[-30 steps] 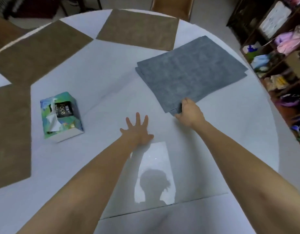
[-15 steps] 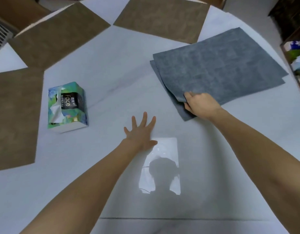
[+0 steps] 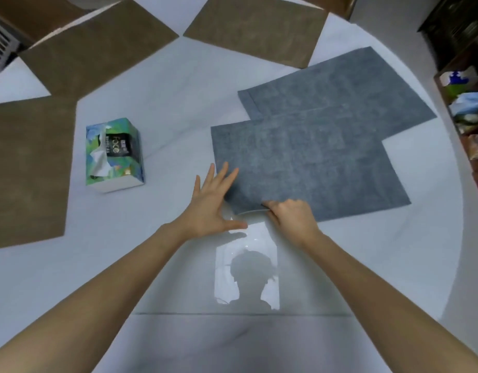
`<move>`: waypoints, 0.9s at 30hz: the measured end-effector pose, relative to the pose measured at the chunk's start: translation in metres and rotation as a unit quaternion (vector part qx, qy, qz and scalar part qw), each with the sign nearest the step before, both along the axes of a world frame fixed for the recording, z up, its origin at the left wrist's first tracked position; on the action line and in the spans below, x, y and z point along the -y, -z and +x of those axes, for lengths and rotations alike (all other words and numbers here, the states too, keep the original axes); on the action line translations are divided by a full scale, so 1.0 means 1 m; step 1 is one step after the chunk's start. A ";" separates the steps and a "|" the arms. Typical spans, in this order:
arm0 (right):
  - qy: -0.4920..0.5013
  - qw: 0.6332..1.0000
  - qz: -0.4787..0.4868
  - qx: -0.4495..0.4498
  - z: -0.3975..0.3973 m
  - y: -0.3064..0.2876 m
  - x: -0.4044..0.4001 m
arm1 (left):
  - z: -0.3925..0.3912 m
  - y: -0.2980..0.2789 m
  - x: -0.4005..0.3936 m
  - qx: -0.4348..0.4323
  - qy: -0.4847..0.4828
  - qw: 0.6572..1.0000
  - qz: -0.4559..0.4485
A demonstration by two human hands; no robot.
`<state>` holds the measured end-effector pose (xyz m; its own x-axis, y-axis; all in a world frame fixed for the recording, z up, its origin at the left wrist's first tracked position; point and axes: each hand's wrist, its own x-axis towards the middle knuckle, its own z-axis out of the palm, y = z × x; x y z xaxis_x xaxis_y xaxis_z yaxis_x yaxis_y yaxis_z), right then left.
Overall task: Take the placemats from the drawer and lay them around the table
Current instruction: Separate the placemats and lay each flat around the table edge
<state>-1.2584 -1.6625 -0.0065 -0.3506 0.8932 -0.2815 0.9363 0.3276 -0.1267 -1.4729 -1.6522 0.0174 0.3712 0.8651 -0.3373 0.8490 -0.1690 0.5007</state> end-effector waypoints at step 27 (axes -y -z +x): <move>0.255 0.955 -0.149 -0.023 -0.282 -0.035 0.306 | -0.258 -0.041 0.199 0.124 -0.044 0.991 -0.032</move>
